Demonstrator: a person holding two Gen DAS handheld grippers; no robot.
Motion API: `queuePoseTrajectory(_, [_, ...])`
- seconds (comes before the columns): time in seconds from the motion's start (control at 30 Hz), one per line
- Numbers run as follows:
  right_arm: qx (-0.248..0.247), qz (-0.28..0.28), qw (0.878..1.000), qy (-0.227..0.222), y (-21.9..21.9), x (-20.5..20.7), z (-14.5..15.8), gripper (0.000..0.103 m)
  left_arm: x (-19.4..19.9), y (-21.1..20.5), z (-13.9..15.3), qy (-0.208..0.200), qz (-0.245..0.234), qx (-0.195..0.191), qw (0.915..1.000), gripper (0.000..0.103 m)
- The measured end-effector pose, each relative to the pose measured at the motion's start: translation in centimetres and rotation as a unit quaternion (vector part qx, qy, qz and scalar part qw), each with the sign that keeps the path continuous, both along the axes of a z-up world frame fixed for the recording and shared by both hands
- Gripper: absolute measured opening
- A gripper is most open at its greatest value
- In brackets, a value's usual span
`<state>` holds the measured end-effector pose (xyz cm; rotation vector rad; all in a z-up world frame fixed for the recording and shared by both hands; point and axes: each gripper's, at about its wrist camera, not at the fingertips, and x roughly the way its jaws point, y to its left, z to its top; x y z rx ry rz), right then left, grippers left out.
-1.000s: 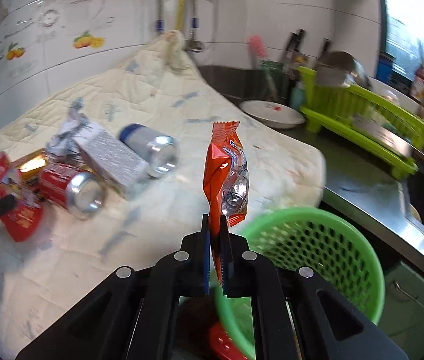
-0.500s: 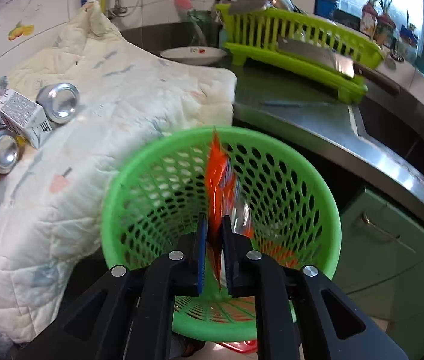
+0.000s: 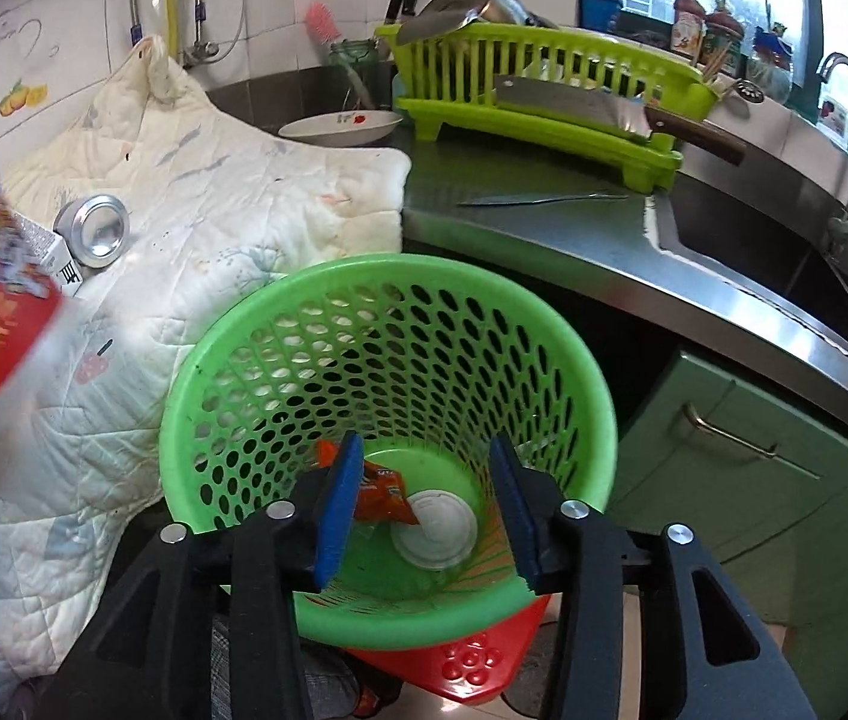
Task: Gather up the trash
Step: 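Carry the wrapper and red tube over the green basket and release both, then move both grippers back over the cans and carton on the mat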
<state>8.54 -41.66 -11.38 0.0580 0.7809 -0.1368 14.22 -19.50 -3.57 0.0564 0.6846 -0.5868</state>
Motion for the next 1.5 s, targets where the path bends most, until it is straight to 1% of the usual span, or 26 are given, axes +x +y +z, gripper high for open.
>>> queuePoseTrajectory(0.1, [0.004, -0.005, 1.0, -0.007, -0.7, -0.7, 0.3, 0.051, 0.9, -2.5, -1.2, 0.015, -0.015, 0.01, 0.9997, 0.066])
queuePoseTrajectory(0.2, [0.006, -0.01, 1.0, -0.015, -1.3, -1.4, 0.6, 0.056, 1.8, -4.9, -2.5, 0.03, -0.032, 0.021, 0.9988, 0.066])
queuePoseTrajectory(0.37, [0.013, -0.017, 1.0, -0.018, -2.4, -2.0, 0.4, 0.058, 2.9, -8.5, -4.7, 0.052, -0.057, 0.044, 0.9961, 0.067])
queuePoseTrajectory(0.57, [0.021, -0.027, 0.999, -0.014, -3.3, -2.5, -0.1, 0.059, 3.9, -11.3, -7.2, 0.074, -0.066, 0.069, 0.9927, 0.067])
queuePoseTrajectory(0.7, [0.025, -0.031, 0.999, -0.012, -3.7, -2.8, -0.5, 0.059, 4.2, -12.2, -8.2, 0.087, -0.071, 0.077, 0.9907, 0.068])
queuePoseTrajectory(0.73, [0.026, -0.032, 0.999, -0.011, -3.8, -2.8, -0.6, 0.059, 4.3, -12.3, -8.3, 0.088, -0.071, 0.08, 0.9904, 0.07])
queuePoseTrajectory(0.77, [0.027, -0.033, 0.999, -0.011, -3.9, -2.9, -0.6, 0.059, 4.2, -12.4, -8.4, 0.088, -0.071, 0.079, 0.9904, 0.074])
queuePoseTrajectory(0.83, [0.03, -0.035, 0.999, -0.01, -4.0, -3.0, -0.8, 0.059, 4.1, -12.2, -8.2, 0.087, -0.072, 0.073, 0.9909, 0.077])
queuePoseTrajectory(1.1, [0.03, -0.029, 0.999, -0.018, -3.1, -3.3, -0.1, 0.059, 3.0, -10.3, -6.8, 0.08, -0.065, 0.063, 0.9928, 0.077])
queuePoseTrajectory(1.17, [0.029, -0.026, 0.999, -0.021, -2.6, -3.4, 0.2, 0.061, 2.5, -9.3, -6.2, 0.074, -0.059, 0.059, 0.9937, 0.077])
queuePoseTrajectory(1.37, [0.029, -0.009, 0.999, -0.032, -0.9, -3.4, 1.3, 0.062, 0.8, -6.5, -4.5, 0.052, -0.044, 0.066, 0.9955, 0.077])
queuePoseTrajectory(1.5, [0.028, 0.009, 0.999, -0.038, 0.7, -3.0, 2.1, 0.063, -0.2, -3.8, -3.1, 0.034, -0.024, 0.064, 0.9971, 0.077])
